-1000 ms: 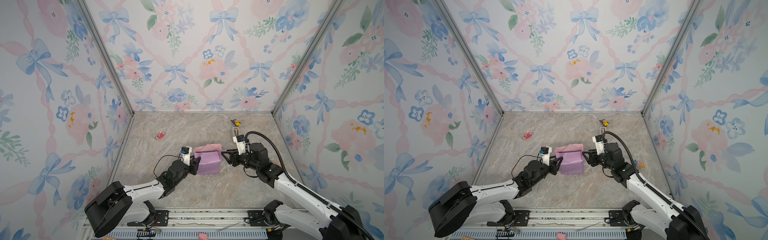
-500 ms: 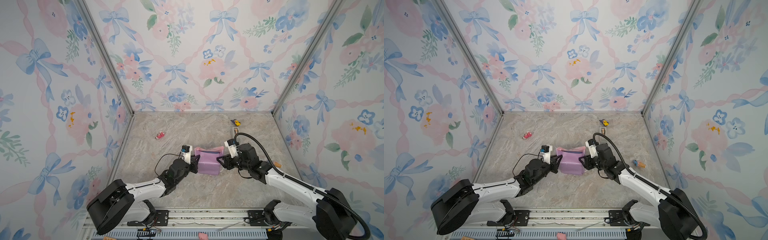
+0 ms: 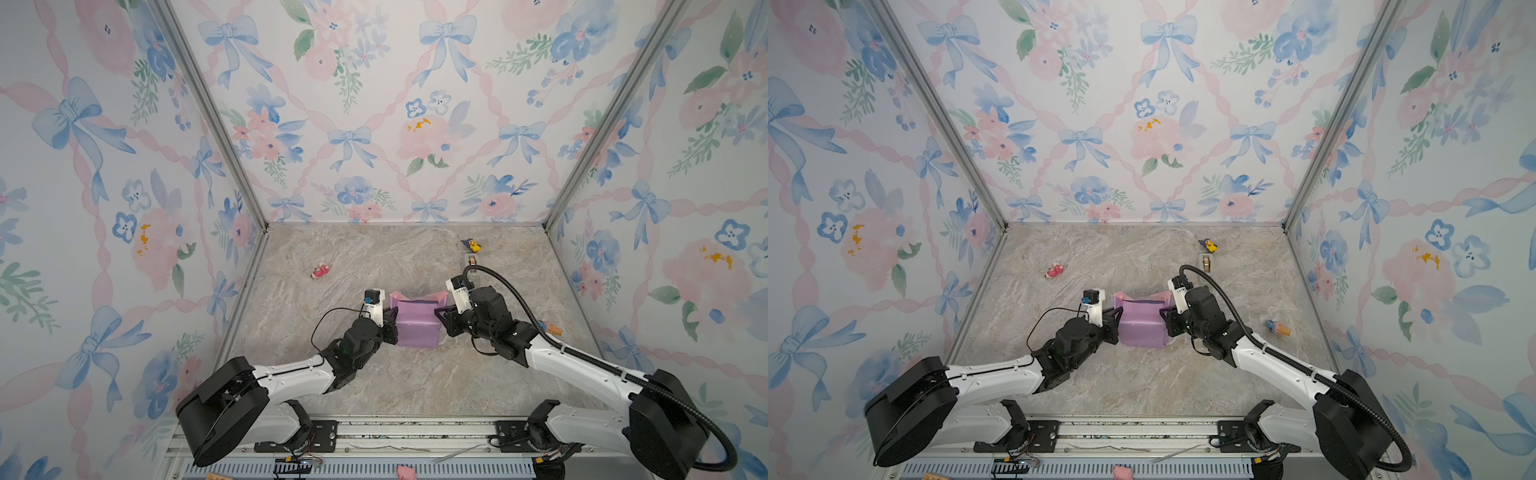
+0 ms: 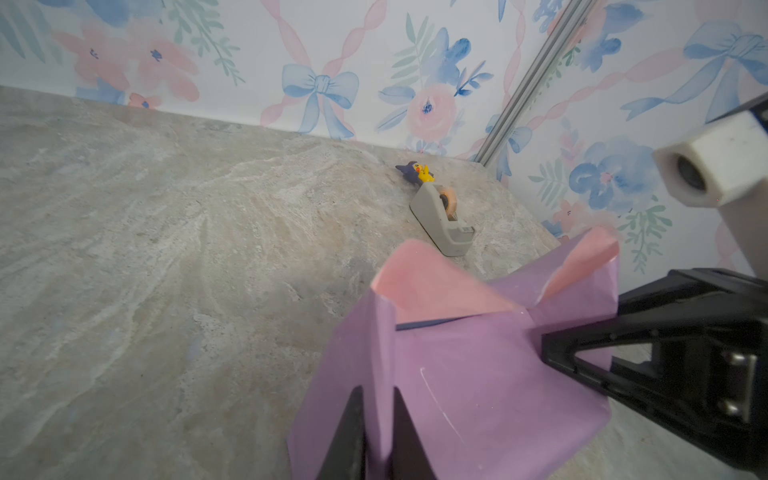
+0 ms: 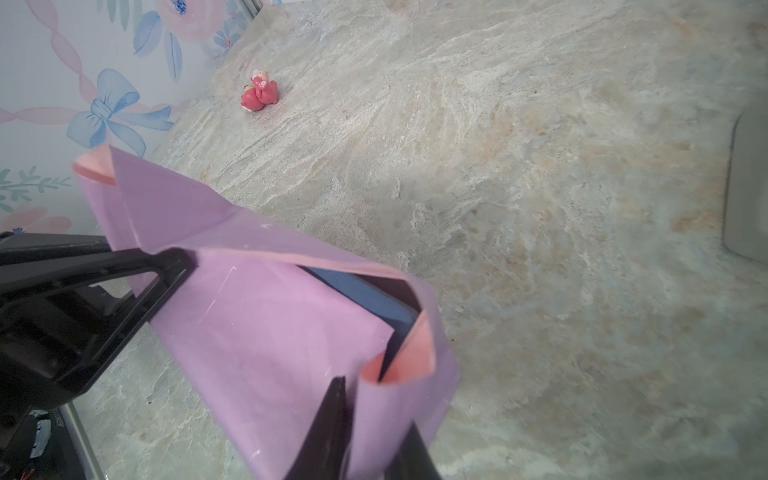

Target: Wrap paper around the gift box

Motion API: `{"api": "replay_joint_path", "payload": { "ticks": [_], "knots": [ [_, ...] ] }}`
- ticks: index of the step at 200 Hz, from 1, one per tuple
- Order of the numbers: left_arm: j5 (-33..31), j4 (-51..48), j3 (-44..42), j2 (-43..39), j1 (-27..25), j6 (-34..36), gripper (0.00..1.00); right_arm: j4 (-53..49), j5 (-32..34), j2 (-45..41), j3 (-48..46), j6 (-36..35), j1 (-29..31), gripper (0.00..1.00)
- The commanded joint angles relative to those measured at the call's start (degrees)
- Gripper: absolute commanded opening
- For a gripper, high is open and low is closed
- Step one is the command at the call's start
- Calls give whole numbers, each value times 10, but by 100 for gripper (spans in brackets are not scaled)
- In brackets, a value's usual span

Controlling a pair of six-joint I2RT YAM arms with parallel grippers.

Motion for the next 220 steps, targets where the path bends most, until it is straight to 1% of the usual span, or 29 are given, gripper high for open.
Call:
{"api": "replay_joint_path", "payload": {
  "ticks": [1, 13, 29, 45, 59, 82, 93, 105, 112, 133, 167, 195, 220],
  "knots": [
    [-26, -26, 8, -1, -2, 5, 6, -17, -18, -4, 15, -15, 4, 32],
    [-29, -28, 7, 4, -2, 4, 3, -17, -44, -29, 10, -9, -2, 45],
    [-35, -29, 5, 5, -3, -2, 2, -25, -82, -74, -1, 4, -19, 50],
    [-39, -32, 6, 2, -3, -2, 2, -26, -126, -119, -25, 29, -48, 52],
    [-42, -32, 5, -3, -4, -2, 3, -16, -147, -152, -55, 58, -78, 52],
    [-44, -37, 4, -9, -5, -2, 4, 62, -189, -180, -120, 124, -134, 52],
    [-44, -38, 3, -11, -6, -2, 4, 89, -191, -182, -136, 142, -149, 52],
    [-43, -38, 3, -10, -6, -2, 4, 62, -157, -170, -128, 140, -153, 51],
    [-42, -38, 3, -10, -6, -2, 4, 46, -149, -155, -116, 132, -152, 50],
    [-42, -38, 4, -9, -7, -2, 4, 62, -151, -103, -87, 116, -138, 50],
    [-43, -39, 7, -9, -9, 0, 4, 87, -154, -32, -39, 89, -91, 51],
    [-44, -39, 9, -8, -10, 0, 5, 112, -167, -5, -31, 87, -81, 53],
    [-45, -39, 7, -9, -10, -4, 6, 91, -166, 10, -26, 70, -78, 53]
  ]
}}
